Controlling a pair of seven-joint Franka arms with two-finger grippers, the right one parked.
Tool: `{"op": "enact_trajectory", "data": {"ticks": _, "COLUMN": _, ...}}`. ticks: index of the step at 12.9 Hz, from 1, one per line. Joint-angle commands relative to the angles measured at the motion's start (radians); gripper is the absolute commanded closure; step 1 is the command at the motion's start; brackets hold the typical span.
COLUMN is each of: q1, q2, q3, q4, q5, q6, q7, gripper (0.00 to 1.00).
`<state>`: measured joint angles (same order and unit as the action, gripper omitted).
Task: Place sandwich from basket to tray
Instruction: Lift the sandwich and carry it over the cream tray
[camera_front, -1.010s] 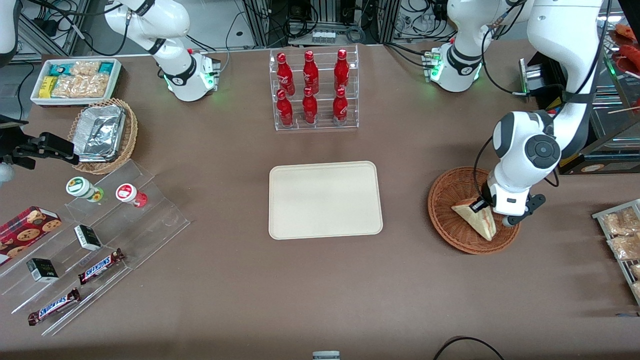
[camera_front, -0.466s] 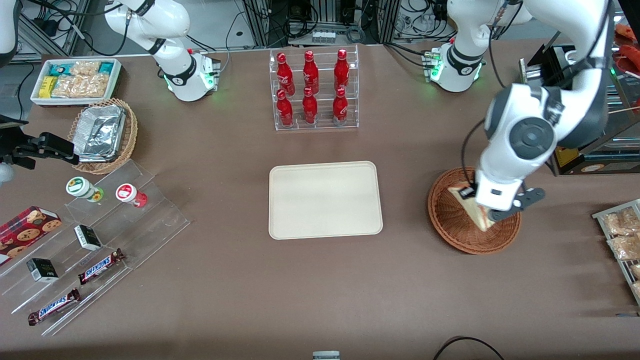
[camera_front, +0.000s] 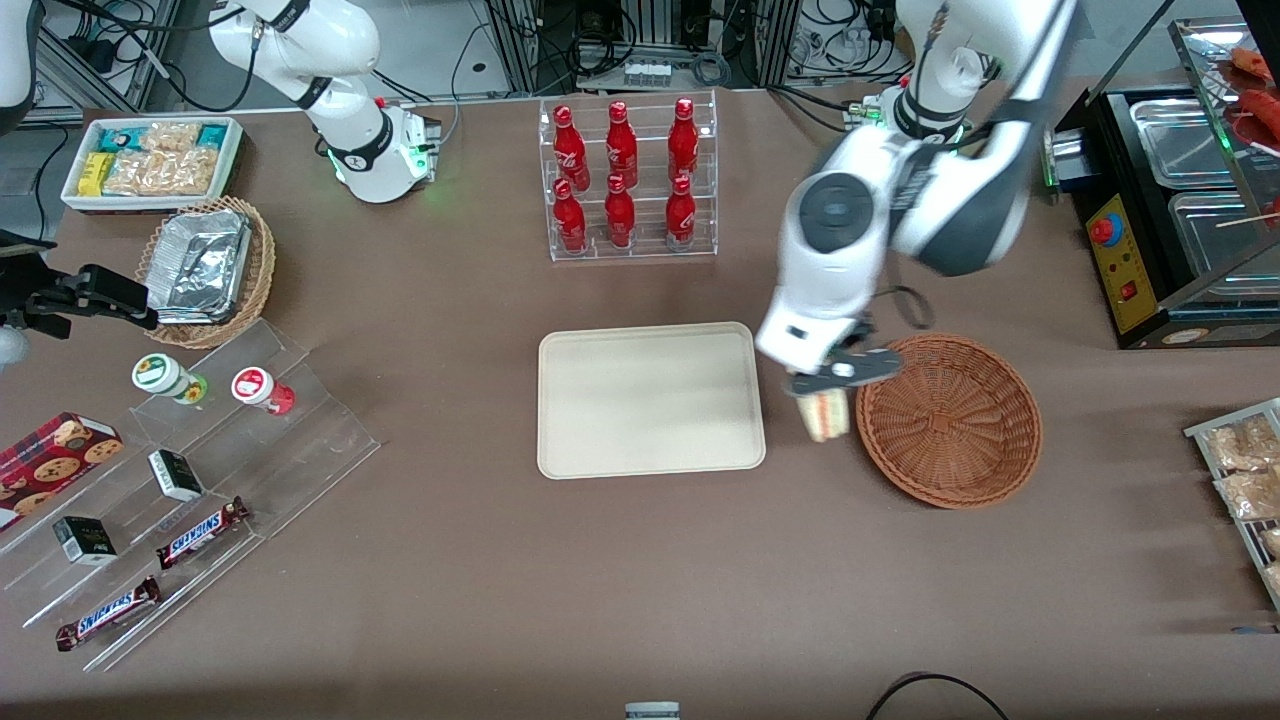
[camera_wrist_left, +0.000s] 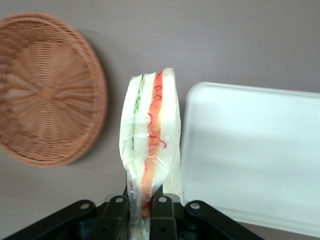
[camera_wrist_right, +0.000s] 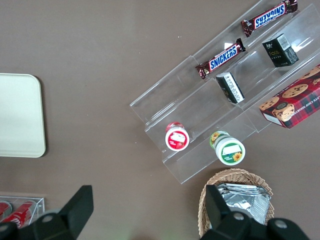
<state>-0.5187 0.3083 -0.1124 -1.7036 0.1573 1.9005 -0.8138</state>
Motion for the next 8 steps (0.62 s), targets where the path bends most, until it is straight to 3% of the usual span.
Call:
{"op": "enact_trajectory", "data": {"ticks": 1, "q1": -0.082, "q2": 0.132, "q3": 0.013, "q4": 0.145, "q5": 0.005, "q6": -0.008, "q7": -0.007, "gripper": 1.00}}
{"op": "enact_trajectory", "data": {"ticks": 8, "q1": -0.267, "q2": 0.317, "q3": 0.011, "q4": 0.153, "q5": 0.011, "q6": 0.180, "q7": -0.073, "gripper": 1.00}}
